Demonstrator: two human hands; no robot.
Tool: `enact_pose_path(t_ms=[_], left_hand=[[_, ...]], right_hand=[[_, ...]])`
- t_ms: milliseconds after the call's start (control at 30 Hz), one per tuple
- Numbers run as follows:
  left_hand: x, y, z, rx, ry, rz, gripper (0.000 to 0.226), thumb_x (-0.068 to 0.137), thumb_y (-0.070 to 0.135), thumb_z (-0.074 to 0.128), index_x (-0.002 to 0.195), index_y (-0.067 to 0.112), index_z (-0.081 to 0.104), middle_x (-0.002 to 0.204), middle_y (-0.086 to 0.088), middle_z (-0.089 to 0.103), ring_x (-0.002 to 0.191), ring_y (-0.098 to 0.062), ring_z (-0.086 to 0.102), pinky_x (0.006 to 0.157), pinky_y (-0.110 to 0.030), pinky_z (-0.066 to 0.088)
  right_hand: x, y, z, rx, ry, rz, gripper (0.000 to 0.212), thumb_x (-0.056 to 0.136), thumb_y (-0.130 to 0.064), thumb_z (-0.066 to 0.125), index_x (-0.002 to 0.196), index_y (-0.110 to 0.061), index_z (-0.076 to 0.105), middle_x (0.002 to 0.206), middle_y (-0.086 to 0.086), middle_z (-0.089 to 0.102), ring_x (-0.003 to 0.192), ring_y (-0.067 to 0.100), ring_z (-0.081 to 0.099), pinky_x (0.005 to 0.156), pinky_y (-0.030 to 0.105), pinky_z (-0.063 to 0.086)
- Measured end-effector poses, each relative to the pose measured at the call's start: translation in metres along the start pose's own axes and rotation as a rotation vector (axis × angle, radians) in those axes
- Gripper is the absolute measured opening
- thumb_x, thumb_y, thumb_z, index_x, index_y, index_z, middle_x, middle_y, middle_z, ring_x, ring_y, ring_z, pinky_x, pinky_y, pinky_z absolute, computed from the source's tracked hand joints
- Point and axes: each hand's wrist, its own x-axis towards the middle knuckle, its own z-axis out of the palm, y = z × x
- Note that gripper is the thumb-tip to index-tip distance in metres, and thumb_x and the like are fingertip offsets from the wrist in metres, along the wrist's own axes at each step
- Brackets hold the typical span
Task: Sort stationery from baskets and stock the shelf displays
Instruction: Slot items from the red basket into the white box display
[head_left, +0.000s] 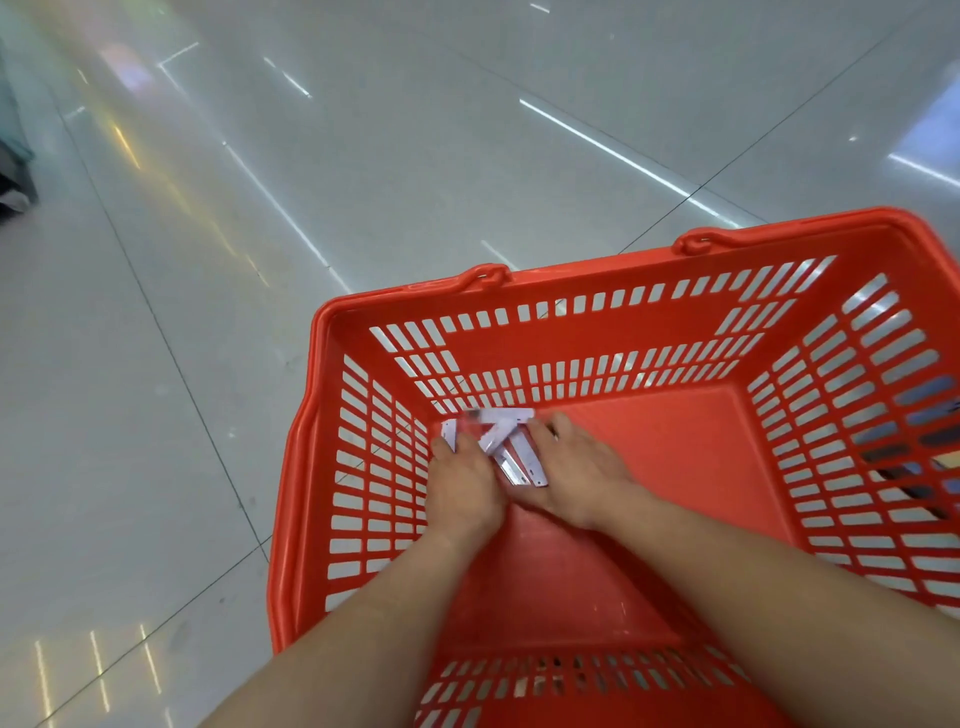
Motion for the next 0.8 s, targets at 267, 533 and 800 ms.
enact_pose_path(t_ms=[267, 533, 800], left_hand=[[0.006, 0.009, 0.008, -0.267, 0.008, -0.080, 0.064, 0.078, 0.030, 0.074, 0.128, 0.010, 0.040, 0.123, -0.011, 0.052, 0.114, -0.029, 0.051, 0.089, -0.032, 0.043], [0.007, 0.016, 0.009, -0.345, -0.041, -0.139, 0.043, 0.090, 0.011, 0.062, 0.131, 0.010, 0.048, 0.120, -0.006, 0.064, 0.104, -0.022, 0.062, 0.079, -0.022, 0.041], [0.013, 0.023, 0.005, -0.369, -0.042, -0.028, 0.024, 0.097, 0.022, 0.052, 0.109, 0.005, 0.064, 0.102, -0.008, 0.070, 0.093, -0.025, 0.065, 0.079, -0.028, 0.047]], right_hand=[[-0.003, -0.004, 0.004, 0.032, 0.062, 0.170, 0.055, 0.085, -0.040, 0.065, 0.130, -0.016, 0.043, 0.125, 0.005, 0.040, 0.106, 0.028, 0.055, 0.081, 0.036, 0.046], [-0.022, 0.031, -0.013, 0.241, 0.184, 0.367, 0.078, 0.078, -0.008, 0.069, 0.141, -0.025, 0.027, 0.131, 0.006, 0.028, 0.102, 0.032, 0.058, 0.087, 0.037, 0.048], [-0.028, 0.054, -0.022, 0.249, 0.176, 0.596, 0.036, 0.084, -0.010, 0.061, 0.118, -0.006, 0.053, 0.116, 0.020, 0.061, 0.107, 0.037, 0.058, 0.085, 0.036, 0.046]])
